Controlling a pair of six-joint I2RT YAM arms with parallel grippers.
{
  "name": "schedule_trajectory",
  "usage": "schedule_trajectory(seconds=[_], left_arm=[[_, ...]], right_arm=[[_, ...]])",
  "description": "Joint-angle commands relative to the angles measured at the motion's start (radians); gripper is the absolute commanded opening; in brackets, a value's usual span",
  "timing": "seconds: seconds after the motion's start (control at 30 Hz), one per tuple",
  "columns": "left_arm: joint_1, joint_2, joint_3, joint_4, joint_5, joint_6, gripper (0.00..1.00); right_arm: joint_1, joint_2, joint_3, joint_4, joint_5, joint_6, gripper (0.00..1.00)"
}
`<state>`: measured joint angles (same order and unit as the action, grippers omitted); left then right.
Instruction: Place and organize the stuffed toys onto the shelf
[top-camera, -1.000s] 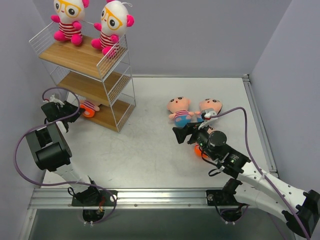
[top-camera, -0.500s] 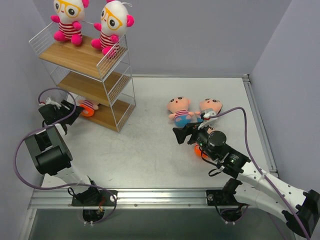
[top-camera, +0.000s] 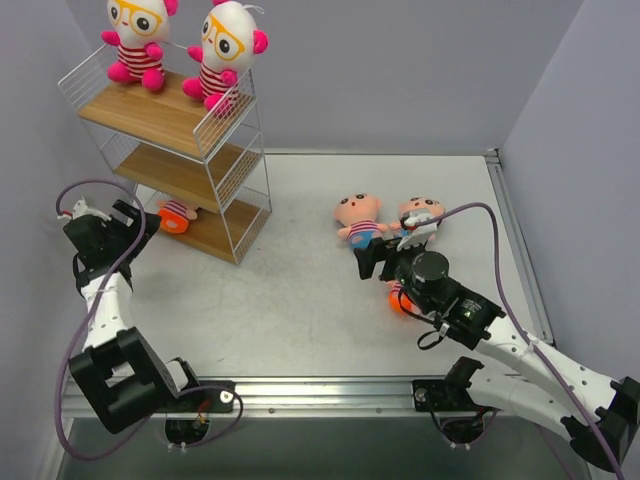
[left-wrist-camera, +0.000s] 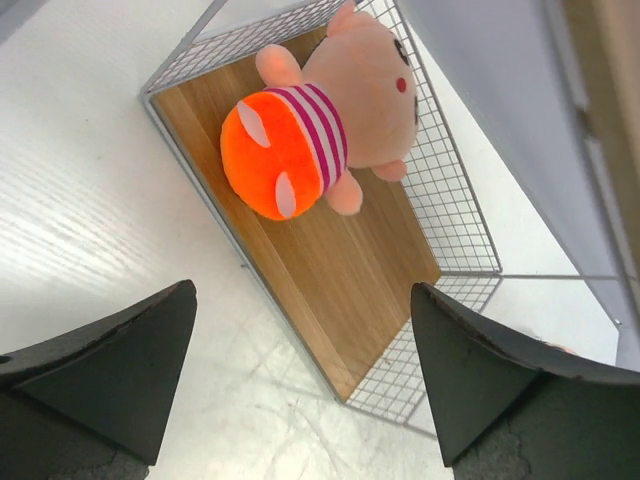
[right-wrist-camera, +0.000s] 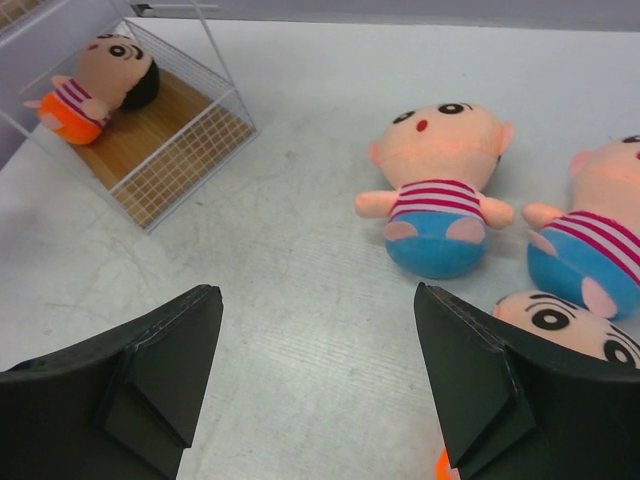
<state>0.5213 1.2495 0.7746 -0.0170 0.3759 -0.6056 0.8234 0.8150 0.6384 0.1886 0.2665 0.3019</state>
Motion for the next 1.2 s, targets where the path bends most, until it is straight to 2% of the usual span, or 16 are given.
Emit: schedule_trajectory(seconds=[0.0, 0.07, 0.17, 0.23, 0.33, 0.4, 0.57, 0.67, 0.8, 0.97, 1.17], left_arm=[[0.008, -0.181, -0.008, -0.229, -0.077, 0.076, 0.96], [-0.001, -0.260, 0.006, -0.306, -0.129, 0.101, 0.94], [-0.092, -0.387, 0.035, -0.400, -0.236, 0.131, 0.94], [-0.180, -0.418, 0.081, -0.506, -0.333, 0.179, 0.94], [-0.302, -0.473, 0.149, -0.609, -0.394, 0.231, 0.94], [-0.346, -0.525, 0.193, -0.677, -0.410, 0.251, 0.94], [-0.478, -0.608, 0.265, -0.782, -0.407, 0.285, 0.94], [-0.512, -0.636, 0.305, -0.805, -0.349, 0.308, 0.94], [-0.572, -0.650, 0.342, -0.821, -0.269, 0.337, 0.94], [-0.618, -0.688, 0.321, -0.779, -0.112, 0.380, 0.94], [-0.664, -0.662, 0.316, -0.724, 0.046, 0.379, 0.94]], right_arm=[[-0.010, 0.048, 0.081, -0.095, 0.134, 0.003, 0.79], [-0.018, 0.061, 0.095, -0.121, 0.160, 0.011, 0.81], [-0.039, 0.101, 0.139, -0.184, 0.201, 0.022, 0.83], [-0.061, 0.153, 0.185, -0.241, 0.220, 0.039, 0.83], [-0.131, 0.234, 0.230, -0.328, 0.228, 0.077, 0.82], [-0.186, 0.278, 0.236, -0.373, 0.217, 0.088, 0.82], [-0.227, 0.315, 0.248, -0.437, 0.264, 0.123, 0.78], [-0.273, 0.328, 0.244, -0.465, 0.266, 0.140, 0.74], [-0.404, 0.366, 0.216, -0.469, 0.165, 0.146, 0.69], [-0.581, 0.408, 0.162, -0.397, -0.055, 0.146, 0.66], [-0.638, 0.469, 0.106, -0.328, -0.145, 0.174, 0.66]])
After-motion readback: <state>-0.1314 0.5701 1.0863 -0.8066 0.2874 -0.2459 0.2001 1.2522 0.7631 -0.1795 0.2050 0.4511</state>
